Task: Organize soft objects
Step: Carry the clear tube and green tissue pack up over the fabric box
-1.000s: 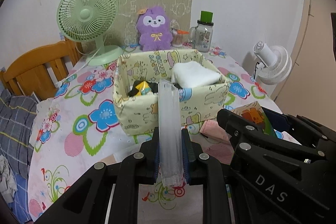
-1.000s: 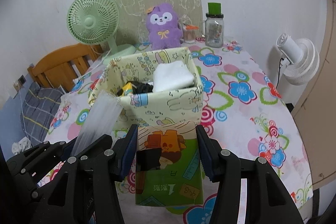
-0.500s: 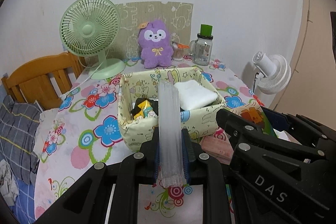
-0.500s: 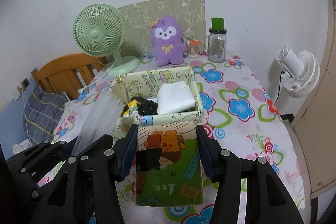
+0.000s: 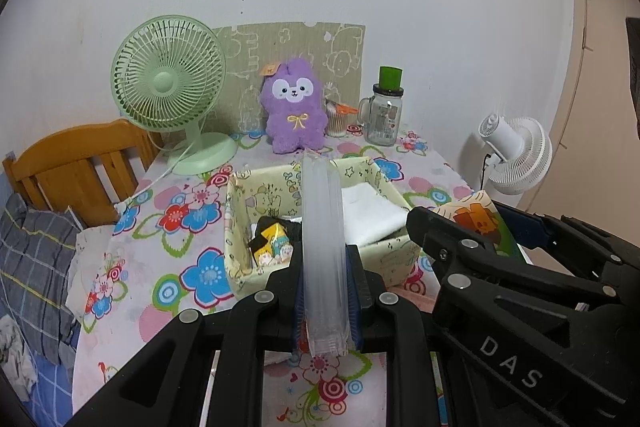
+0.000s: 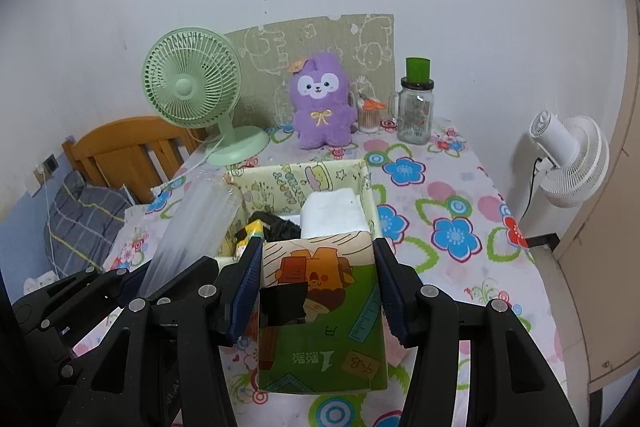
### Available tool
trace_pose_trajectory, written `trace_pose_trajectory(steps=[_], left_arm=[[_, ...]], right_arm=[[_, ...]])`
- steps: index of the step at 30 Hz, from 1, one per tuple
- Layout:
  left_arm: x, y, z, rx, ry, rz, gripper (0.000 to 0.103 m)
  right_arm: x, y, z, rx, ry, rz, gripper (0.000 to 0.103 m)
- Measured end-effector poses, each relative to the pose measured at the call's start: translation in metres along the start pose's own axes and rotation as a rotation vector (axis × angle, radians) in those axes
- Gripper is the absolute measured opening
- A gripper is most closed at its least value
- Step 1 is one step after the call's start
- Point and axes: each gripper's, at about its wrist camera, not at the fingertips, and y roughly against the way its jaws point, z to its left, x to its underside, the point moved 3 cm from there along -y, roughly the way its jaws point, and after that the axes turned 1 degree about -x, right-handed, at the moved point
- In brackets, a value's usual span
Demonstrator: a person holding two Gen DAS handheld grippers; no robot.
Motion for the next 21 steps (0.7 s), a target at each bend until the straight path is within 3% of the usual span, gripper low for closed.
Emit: trace_pose_trajectory(steps=[21], left_arm=[[-0.024, -0.029, 0.007, -0.01, 0.002, 0.014, 0.016]], right_arm=[[-0.027, -0.035, -0.002, -0.015, 0.005, 0.015, 0.057]])
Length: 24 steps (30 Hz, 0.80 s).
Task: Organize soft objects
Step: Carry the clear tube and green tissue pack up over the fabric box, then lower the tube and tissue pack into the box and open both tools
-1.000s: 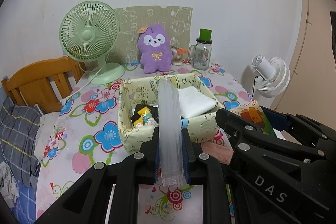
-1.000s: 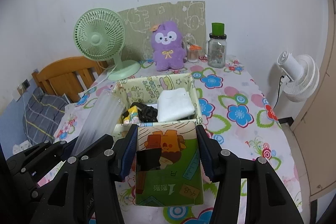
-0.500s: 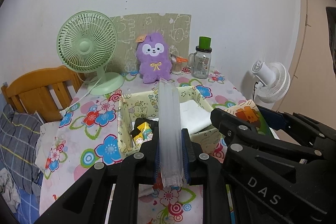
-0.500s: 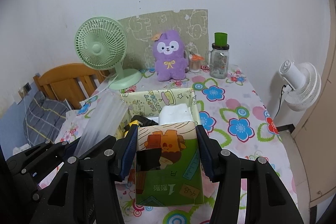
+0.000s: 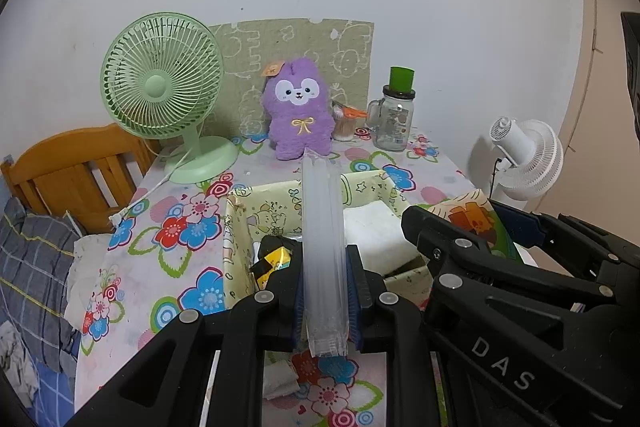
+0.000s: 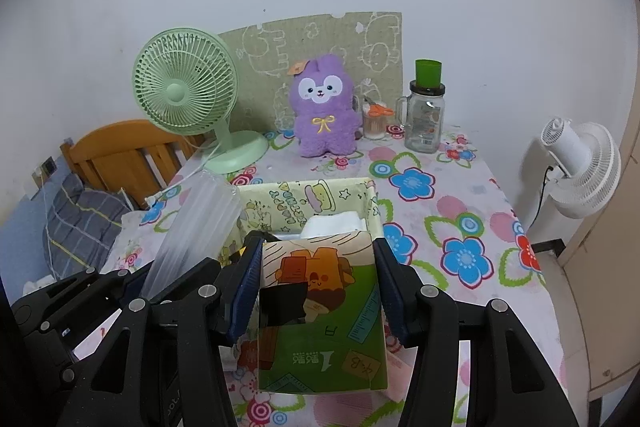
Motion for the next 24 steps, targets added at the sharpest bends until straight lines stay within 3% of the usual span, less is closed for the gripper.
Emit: trace_pose_trajectory(steps=[24], left_arm=[[-0.016, -0.058, 0.022, -0.032, 0.024, 0.064, 0.017]], right_arm=[[-0.019, -0.066, 0.002, -0.018, 0.019, 0.061, 0.057]])
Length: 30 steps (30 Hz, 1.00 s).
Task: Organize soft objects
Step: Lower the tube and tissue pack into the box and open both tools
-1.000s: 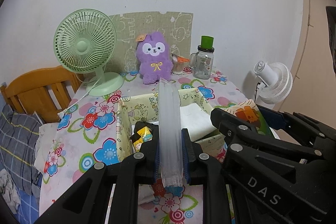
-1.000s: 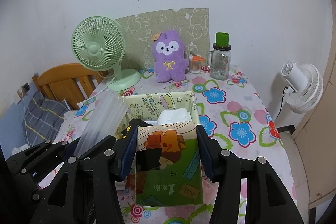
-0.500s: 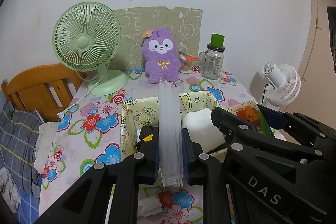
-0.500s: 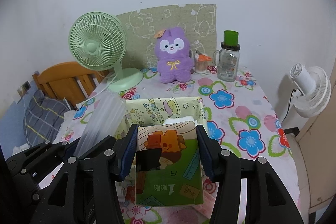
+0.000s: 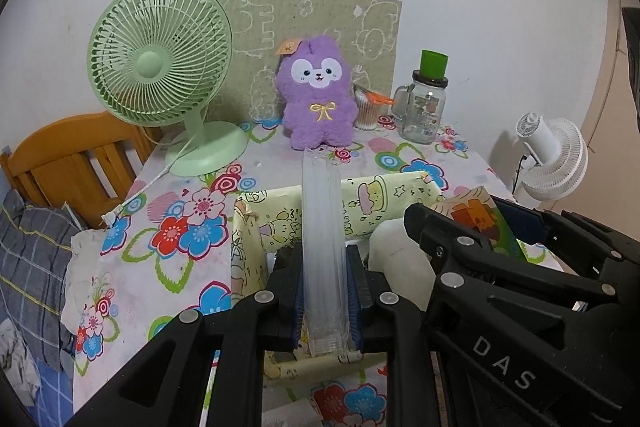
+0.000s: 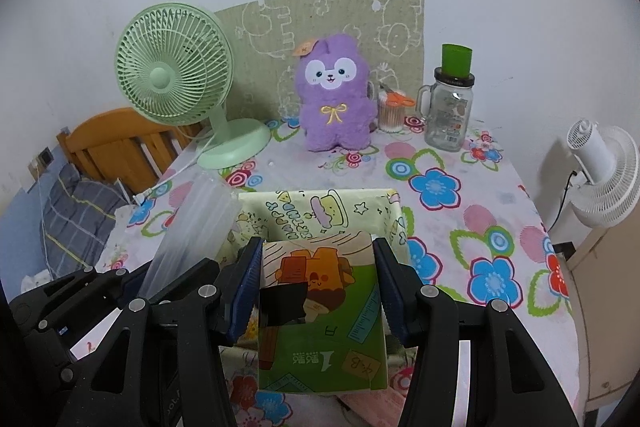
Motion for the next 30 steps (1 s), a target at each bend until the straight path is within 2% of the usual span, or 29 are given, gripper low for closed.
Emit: trace_pose_trajectory(steps=[12, 13, 15, 24, 28, 30], left_arm=[[-0.004, -0.027, 0.004, -0.001, 0.005, 0.038, 0.019], [-0.004, -0.029, 0.004, -0.002, 0.006, 0.04, 0.02], [-0.004, -0.032, 0.005, -0.004, 0.009, 0.046, 0.033], [0.002, -0.048, 0.015, -0.011, 0.014, 0.092, 0.05], [0.005, -0.054, 0.019, -0.009, 0.026, 0.108, 0.055], [0.005, -0.055, 0.021, -0.007, 0.033, 0.11, 0.062]], right_arm=[[-0.004, -0.022, -0.003, 0.012, 0.003, 0.029, 0.057], [-0.004, -0.024, -0.003, 0.013, 0.002, 0.031, 0.057], [-0.004, -0.028, -0.003, 0.013, 0.005, 0.038, 0.057], [-0.004, -0.043, 0.007, -0.002, 0.024, 0.059, 0.057], [-0.003, -0.051, 0.01, -0.012, 0.027, 0.071, 0.057], [-0.003, -0.056, 0.012, -0.011, 0.031, 0.079, 0.057]])
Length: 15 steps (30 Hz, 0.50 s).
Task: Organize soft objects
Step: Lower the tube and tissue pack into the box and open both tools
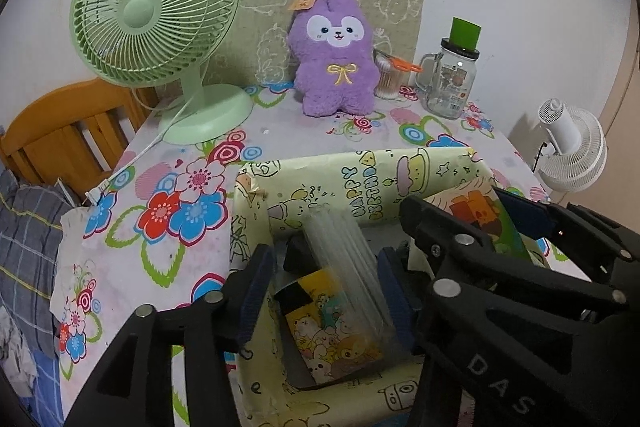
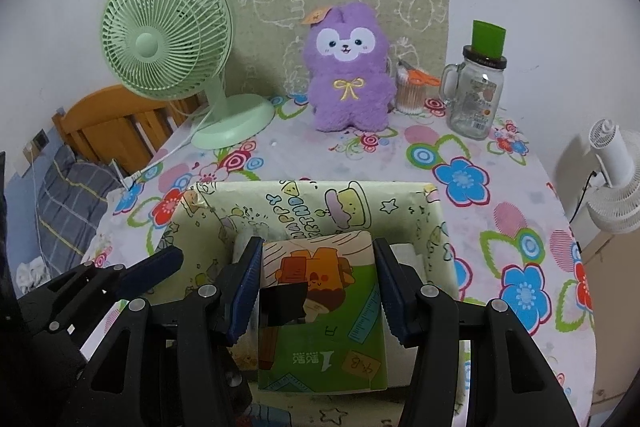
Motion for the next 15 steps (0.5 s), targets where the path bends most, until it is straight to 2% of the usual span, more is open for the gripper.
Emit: trace_pose_trajectory(steps=[3, 6, 11, 15], left_arm=[[0.0004, -0.0007, 0.001, 0.0, 0.0, -0.004, 0.067], [0.0006, -0.001, -0.0009, 0.006, -0.01, -0.003, 0.068], [0.0013, 0.0008, -0.0022, 0.015, -0.021, 0.001, 0.073], [0.0027, 0.0039, -0.005, 0.011, -0.032, -0.002, 0.078]], right_arm=[[0.0, -0.0049, 0.0027, -0.013, 0.0, 0.003, 0.057], [-0.0008, -0.0085, 0.0071, -0.016, 0.006, -0.008, 0.059], [0.0001, -0.0096, 0.0074, -0.026, 0.001, 0.003, 0.073], [0.004, -0.0059, 0.0035, -0.019, -0.019, 0.017, 0.076]])
